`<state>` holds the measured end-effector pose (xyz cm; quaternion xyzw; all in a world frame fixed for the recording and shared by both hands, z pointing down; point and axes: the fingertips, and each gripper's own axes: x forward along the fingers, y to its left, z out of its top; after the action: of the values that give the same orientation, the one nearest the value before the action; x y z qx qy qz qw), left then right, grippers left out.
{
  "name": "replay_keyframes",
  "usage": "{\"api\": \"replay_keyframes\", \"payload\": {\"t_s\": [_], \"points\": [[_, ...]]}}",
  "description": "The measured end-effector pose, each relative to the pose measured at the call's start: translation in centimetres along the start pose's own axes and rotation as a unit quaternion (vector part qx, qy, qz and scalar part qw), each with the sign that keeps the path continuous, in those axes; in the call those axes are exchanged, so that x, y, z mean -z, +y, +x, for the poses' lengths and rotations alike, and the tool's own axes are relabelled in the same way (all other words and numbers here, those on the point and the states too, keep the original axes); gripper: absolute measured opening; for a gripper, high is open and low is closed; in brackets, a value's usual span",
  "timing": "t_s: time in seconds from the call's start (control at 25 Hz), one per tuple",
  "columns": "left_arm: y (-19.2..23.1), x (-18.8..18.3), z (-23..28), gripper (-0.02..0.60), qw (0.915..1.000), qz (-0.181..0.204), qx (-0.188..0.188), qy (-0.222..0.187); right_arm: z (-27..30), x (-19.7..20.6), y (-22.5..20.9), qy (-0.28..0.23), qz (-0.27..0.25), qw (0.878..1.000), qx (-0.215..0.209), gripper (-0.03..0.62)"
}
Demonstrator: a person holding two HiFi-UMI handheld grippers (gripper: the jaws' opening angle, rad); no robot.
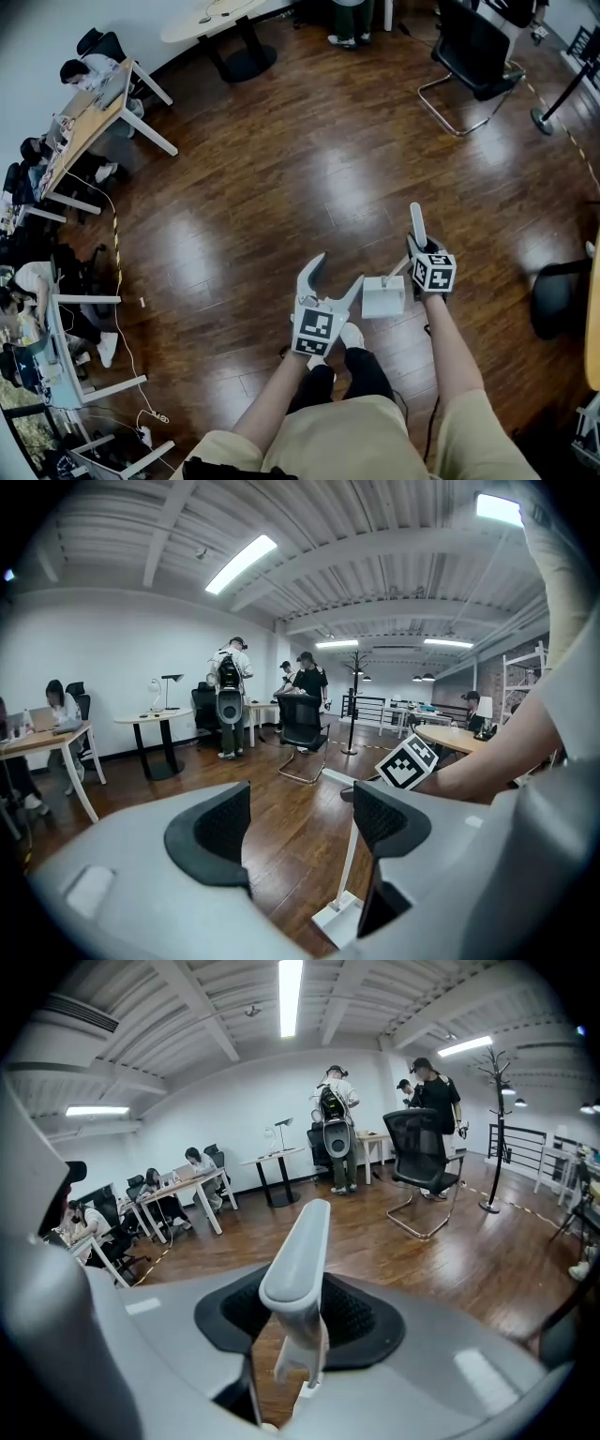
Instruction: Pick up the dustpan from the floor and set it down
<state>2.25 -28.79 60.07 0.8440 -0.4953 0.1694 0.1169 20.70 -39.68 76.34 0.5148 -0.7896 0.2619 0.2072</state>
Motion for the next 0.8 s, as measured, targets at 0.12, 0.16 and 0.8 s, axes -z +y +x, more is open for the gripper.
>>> {"api": "replay_keyframes", "payload": {"t_s": [0.12, 0.16, 0.8], "points": [[0.2, -0.2, 0.1, 0.328, 1.0000, 0.003, -0.004, 0.001, 0.1, -0.4, -0.3, -0.003, 0.008, 1.000, 0.001, 0.150], [0.4, -0.2, 0.1, 0.328, 1.0000, 0.004, -0.006, 0.001, 0.1, -0.5, -0.4, -0.005, 0.010, 1.000, 0.001, 0.150], [1.8, -1.1, -1.0, 0.328, 0.9995, -0.006, -0.021, -0.021, -3.3, -1.1, -0.6, -0.043, 0.004, 0.999, 0.010, 0.297]]}}
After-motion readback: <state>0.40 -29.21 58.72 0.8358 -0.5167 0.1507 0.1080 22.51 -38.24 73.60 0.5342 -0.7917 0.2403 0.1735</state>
